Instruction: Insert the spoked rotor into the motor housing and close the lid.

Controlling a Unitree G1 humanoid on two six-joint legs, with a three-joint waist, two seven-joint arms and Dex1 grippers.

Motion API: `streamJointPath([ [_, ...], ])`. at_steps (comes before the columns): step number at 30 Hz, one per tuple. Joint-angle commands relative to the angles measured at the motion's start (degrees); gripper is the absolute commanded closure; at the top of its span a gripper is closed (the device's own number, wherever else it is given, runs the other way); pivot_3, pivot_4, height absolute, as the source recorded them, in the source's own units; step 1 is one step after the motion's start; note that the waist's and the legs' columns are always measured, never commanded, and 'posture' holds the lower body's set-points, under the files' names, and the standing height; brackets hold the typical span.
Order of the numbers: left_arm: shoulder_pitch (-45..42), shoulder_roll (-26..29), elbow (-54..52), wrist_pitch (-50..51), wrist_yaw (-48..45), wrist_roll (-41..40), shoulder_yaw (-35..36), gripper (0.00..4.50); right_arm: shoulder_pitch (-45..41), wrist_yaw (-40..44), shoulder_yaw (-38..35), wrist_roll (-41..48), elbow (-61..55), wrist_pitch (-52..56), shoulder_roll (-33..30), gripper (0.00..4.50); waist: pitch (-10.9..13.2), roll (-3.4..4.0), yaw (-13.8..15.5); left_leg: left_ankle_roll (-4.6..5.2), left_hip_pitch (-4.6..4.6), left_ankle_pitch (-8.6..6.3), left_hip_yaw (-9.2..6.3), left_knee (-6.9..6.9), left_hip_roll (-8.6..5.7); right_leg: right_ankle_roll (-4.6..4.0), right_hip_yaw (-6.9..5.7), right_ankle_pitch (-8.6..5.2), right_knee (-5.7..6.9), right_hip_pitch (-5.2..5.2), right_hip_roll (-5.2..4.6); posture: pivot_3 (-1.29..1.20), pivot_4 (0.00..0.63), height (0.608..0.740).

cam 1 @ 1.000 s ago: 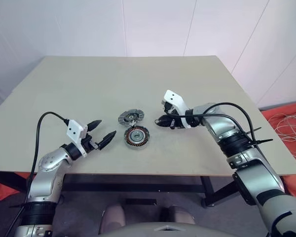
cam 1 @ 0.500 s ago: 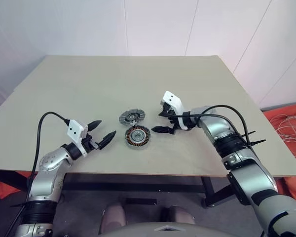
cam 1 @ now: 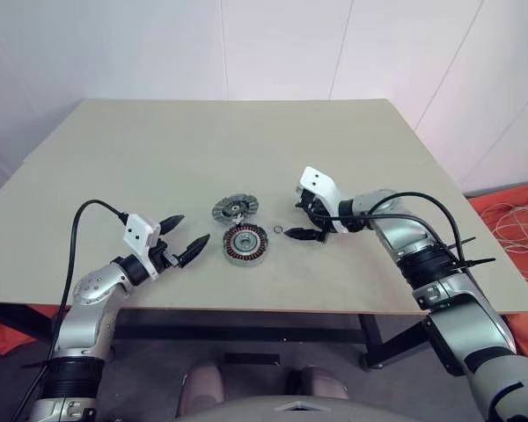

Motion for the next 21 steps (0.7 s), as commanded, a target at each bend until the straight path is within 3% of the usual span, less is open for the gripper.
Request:
streamJointPath([
  [1, -1.5, 0.4, -0.6, -1.4, 0.3, 0.2, 0.5, 0.00, -1.6, 0.0, 0.3, -0.9, 0.7, -1.9, 1.3, 0.02, 0.0, 0.00, -0.1, 0.00, -0.01, 0.00, 0.00, 0.00, 0.01, 0.00, 0.00, 0.00, 0.01, 0.01, 0.00, 0.00, 0.000, 0.740],
  [21, -0.8, 0.4, -0.7, -2.6, 1.0, 0.2, 0.6, 0.00, -4.8, 1.9, 4.7, -7.5, 4.0, -3.5, 4.2, 0.02, 0.0, 0.00, 0.0, 0.00, 0.00, 0.00, -0.02, 0.02, 0.01, -0.04, -0.01, 0.02, 0.01, 0.00, 0.00, 0.00, 0.000, 0.740],
])
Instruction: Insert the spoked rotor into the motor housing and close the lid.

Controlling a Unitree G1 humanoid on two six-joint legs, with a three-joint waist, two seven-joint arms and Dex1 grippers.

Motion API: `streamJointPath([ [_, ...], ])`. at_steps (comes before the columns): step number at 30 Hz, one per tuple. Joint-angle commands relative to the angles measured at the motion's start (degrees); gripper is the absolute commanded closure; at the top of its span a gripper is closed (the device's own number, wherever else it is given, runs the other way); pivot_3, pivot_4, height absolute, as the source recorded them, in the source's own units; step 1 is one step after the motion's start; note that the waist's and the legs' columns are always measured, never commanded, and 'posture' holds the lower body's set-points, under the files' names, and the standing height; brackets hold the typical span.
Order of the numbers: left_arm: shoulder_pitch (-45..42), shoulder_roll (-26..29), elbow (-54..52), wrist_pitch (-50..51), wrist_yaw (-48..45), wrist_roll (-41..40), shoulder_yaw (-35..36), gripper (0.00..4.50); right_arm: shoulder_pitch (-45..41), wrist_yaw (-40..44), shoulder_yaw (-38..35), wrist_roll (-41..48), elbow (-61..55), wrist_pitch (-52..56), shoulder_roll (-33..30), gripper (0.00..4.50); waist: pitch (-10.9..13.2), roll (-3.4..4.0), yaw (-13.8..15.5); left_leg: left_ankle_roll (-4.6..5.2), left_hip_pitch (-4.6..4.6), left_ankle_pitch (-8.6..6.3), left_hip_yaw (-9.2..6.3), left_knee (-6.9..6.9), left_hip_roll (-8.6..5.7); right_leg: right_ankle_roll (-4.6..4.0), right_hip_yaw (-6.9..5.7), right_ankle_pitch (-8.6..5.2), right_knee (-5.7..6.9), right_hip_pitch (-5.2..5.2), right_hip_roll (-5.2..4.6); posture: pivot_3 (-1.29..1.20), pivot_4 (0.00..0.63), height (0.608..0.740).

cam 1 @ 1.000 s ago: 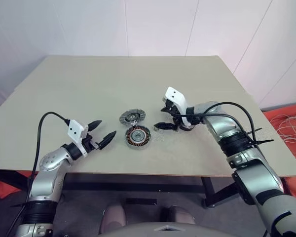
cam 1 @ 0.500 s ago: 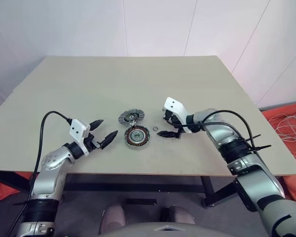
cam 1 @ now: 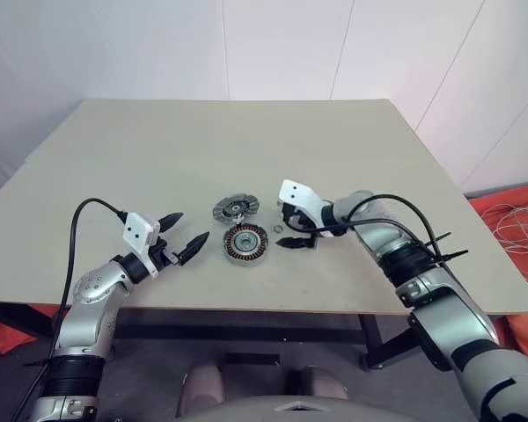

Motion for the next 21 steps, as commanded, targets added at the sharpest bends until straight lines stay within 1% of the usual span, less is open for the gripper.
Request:
streamJointPath([
  [1, -0.6, 0.3, -0.7, -1.4, 0.1, 0.1, 0.5, 0.00, -1.7, 0.7, 0.1, -0.6, 0.0, -0.7, 0.2, 0.02, 0.0, 0.00, 0.0, 0.00, 0.00, 0.00, 0.00, 0.00, 0.00, 0.00, 0.00, 0.00, 0.00, 0.00, 0.00, 0.00, 0.000, 0.740],
  [4, -0.9, 0.2, -0.4, -1.6, 0.1, 0.1, 0.5, 0.00, -1.8, 0.7, -0.5, -0.1, 0.8, 0.3, 1.0, 0.02, 0.0, 0.00, 0.0, 0.00, 0.00, 0.00, 0.00, 0.00, 0.00, -0.17, 0.00, 0.10, 0.00, 0.00, 0.00, 0.00, 0.000, 0.740],
  [10, -1.0, 0.2, -0.2, -1.9, 0.2, 0.1, 0.5, 0.00, -2.3, 1.2, -0.3, -0.3, 2.9, 1.3, 2.3, 0.02, 0.0, 0.00, -0.1, 0.00, 0.00, 0.00, 0.01, 0.00, 0.01, -0.15, 0.00, 0.08, 0.02, 0.03, 0.00, 0.00, 0.000, 0.740],
  [11, -1.1, 0.2, -0.2, -1.9, 0.2, 0.1, 0.4, 0.00, -2.4, 1.3, -0.2, -0.3, 3.3, 1.4, 2.5, 0.41, 0.0, 0.00, -0.1, 0.00, 0.01, 0.00, 0.01, 0.00, 0.01, -0.15, 0.00, 0.09, 0.02, 0.04, 0.00, 0.00, 0.000, 0.740],
  [12, -1.2, 0.2, -0.1, -1.9, 0.2, 0.1, 0.4, 0.00, -2.6, 1.3, -0.2, -0.4, 4.0, 1.3, 2.7, 0.64, 0.0, 0.00, -0.1, -0.01, 0.01, 0.00, 0.01, 0.00, 0.02, -0.15, 0.00, 0.09, 0.03, 0.04, 0.00, 0.00, 0.000, 0.740],
  [15, -1.5, 0.1, 0.2, -2.0, 0.3, 0.2, 0.4, 0.00, -3.2, 1.1, -0.2, -0.7, 6.0, 0.8, 3.4, 1.71, 0.0, 0.00, -0.2, -0.01, 0.03, 0.00, 0.01, 0.00, 0.02, -0.13, 0.00, 0.07, 0.04, 0.10, 0.00, 0.00, 0.000, 0.740],
  [16, -1.5, 0.1, 0.2, -2.1, 0.3, 0.2, 0.4, 0.00, -3.4, 1.0, -0.2, -0.9, 6.6, 0.6, 3.6, 2.06, 0.0, 0.00, -0.2, -0.01, 0.09, 0.01, 0.01, 0.00, 0.02, 0.01, 0.00, -0.01, 0.04, 0.15, 0.00, 0.00, 0.000, 0.740],
  [21, -1.6, 0.0, 0.3, -2.2, 0.5, 0.2, 0.3, 0.00, -4.3, 0.4, -0.2, -1.3, 9.6, -0.1, 4.8, 3.75, 0.0, 0.01, -0.2, -0.02, 0.57, 0.01, 0.01, 0.01, 0.01, 0.05, 0.01, -0.03, 0.03, 0.44, 0.00, 0.00, 0.000, 0.740],
])
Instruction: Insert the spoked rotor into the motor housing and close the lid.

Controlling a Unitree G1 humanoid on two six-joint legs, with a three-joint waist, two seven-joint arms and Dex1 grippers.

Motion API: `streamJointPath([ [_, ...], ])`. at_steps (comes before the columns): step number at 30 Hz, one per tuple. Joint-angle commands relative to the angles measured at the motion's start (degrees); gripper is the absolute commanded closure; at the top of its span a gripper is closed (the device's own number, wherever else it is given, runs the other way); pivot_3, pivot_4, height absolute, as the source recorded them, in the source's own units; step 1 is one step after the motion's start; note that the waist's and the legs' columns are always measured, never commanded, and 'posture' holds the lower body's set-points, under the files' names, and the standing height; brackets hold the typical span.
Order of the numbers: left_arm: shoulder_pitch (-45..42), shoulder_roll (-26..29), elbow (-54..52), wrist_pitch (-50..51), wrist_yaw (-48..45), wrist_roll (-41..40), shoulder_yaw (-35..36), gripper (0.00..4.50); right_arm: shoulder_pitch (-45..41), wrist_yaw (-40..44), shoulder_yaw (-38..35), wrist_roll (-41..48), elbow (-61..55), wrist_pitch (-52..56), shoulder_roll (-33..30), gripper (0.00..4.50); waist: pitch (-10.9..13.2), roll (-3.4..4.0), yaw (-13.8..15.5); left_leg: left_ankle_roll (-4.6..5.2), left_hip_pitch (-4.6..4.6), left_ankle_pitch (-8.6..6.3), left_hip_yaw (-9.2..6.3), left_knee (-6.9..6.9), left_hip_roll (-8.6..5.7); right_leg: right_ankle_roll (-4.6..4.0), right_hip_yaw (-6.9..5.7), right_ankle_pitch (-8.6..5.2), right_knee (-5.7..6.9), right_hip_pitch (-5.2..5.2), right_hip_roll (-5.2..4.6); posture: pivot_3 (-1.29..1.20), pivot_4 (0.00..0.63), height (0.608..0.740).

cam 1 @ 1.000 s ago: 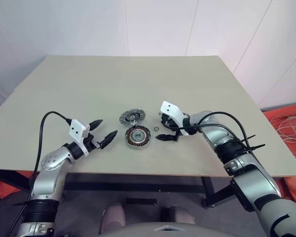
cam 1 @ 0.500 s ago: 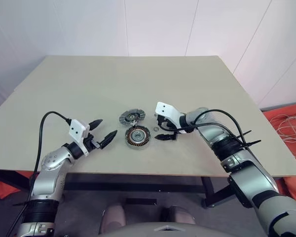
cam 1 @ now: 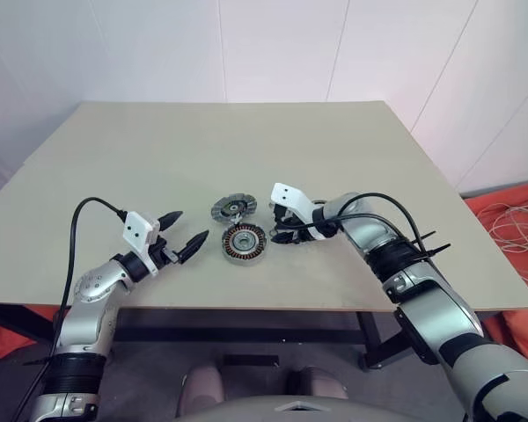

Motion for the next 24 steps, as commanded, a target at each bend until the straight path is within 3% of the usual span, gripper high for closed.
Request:
streamJointPath([
  [1, -1.1, 0.2, -1.0, -1.1, 0.3, 0.1, 0.4, 0.00, -1.7, -1.5, -0.4, -1.0, 1.9, -0.8, 0.4, 3.85, 0.0, 0.00, 0.0, 0.00, 0.03, 0.00, 0.00, 0.00, 0.00, 0.01, 0.00, 0.00, -0.01, 0.04, 0.00, 0.00, 0.000, 0.740],
  [7, -0.9, 0.1, -1.4, -1.1, 0.5, 0.1, 0.4, 0.00, -2.2, -1.5, -1.8, -0.3, 0.0, 1.0, -0.4, 3.85, 0.0, 0.00, 0.0, 0.00, 0.04, 0.00, -0.01, 0.01, 0.00, 0.01, 0.00, -0.01, -0.01, 0.06, 0.00, 0.00, 0.000, 0.740],
  [18, 0.2, 0.7, -2.0, -0.5, -0.1, -0.5, 0.5, 0.00, 0.7, 4.0, -5.6, 5.6, -23.2, 14.3, -8.3, 3.85, 0.0, 0.00, 0.1, 0.06, -0.25, -0.04, 0.00, -0.11, 0.01, -0.33, 0.00, 0.11, -0.03, -0.15, 0.01, 0.00, 0.000, 0.740],
  [24, 1.7, 1.7, -2.9, 0.0, -1.5, -1.2, 0.9, 0.00, 2.2, 5.3, -6.0, 11.7, -30.6, 20.4, -7.1, 3.85, 0.0, 0.00, 0.2, 0.08, -0.59, -0.05, 0.00, -0.10, 0.01, -0.37, 0.00, 0.07, -0.02, -0.46, 0.02, 0.00, 0.000, 0.740],
])
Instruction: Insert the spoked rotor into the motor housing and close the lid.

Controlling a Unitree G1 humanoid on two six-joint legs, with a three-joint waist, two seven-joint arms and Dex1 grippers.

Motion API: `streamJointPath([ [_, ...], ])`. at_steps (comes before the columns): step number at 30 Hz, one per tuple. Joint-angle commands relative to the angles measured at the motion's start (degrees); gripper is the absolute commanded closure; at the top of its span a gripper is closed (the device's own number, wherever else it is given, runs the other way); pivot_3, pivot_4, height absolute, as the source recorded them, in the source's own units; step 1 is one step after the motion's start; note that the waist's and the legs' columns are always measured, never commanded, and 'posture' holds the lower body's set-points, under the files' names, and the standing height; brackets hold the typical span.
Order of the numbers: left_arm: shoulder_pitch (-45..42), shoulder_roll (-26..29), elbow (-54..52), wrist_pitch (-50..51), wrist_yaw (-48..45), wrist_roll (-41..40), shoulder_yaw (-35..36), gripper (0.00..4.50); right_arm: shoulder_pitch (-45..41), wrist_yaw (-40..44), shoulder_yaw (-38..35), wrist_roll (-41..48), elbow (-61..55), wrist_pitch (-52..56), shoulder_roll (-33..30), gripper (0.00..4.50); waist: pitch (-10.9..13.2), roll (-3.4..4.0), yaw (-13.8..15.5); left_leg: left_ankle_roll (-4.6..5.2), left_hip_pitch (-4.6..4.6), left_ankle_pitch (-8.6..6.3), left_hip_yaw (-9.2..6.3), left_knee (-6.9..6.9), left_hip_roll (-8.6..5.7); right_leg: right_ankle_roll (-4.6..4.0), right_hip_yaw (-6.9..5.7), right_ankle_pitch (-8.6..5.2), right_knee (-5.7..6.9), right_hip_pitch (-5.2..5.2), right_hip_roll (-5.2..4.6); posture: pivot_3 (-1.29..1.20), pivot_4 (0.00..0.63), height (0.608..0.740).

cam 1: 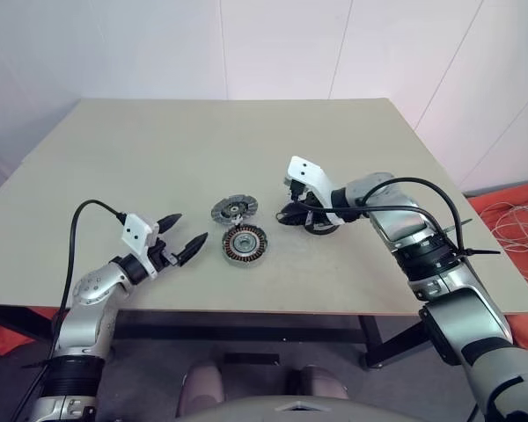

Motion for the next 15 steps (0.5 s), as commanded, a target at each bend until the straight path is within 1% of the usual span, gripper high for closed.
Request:
streamJointPath([
  [1, 0.2, 1.2, -3.0, -0.1, -1.0, -1.1, 1.0, 0.00, -0.5, 0.1, -1.0, 3.3, -3.9, 2.3, 1.0, 3.85, 0.0, 0.00, 0.1, -0.01, 0.01, 0.00, 0.00, 0.00, 0.00, 0.04, 0.00, -0.02, 0.00, 0.01, 0.00, 0.00, 0.000, 0.740],
  [3, 0.6, 1.5, -3.3, 0.1, -1.2, -1.4, 1.2, 0.00, -0.9, -0.7, 0.2, 3.1, -3.9, 2.0, 1.7, 3.85, 0.0, 0.00, 0.1, -0.03, 0.07, 0.02, 0.00, 0.02, 0.00, 0.30, 0.00, -0.17, 0.01, 0.02, 0.00, 0.00, 0.000, 0.740],
  [7, 2.5, 2.7, -6.2, 2.5, -3.1, -3.7, 1.6, 0.00, -1.9, -1.4, 4.1, 1.4, -2.5, -0.8, 3.4, 3.85, 0.0, 0.00, 0.0, -0.05, 0.16, 0.03, -0.01, 0.06, 0.01, 0.32, 0.00, -0.18, 0.01, 0.11, -0.01, 0.00, 0.000, 0.740],
  [15, 4.8, 5.6, -8.9, 2.8, -6.5, -3.8, 1.0, 0.00, -2.9, -3.0, 6.6, 0.5, 4.8, -4.5, 7.6, 3.85, 0.0, 0.00, 0.0, -0.06, 0.16, 0.03, -0.02, 0.04, 0.00, 0.30, 0.01, -0.17, 0.04, 0.10, -0.01, 0.00, 0.000, 0.740],
])
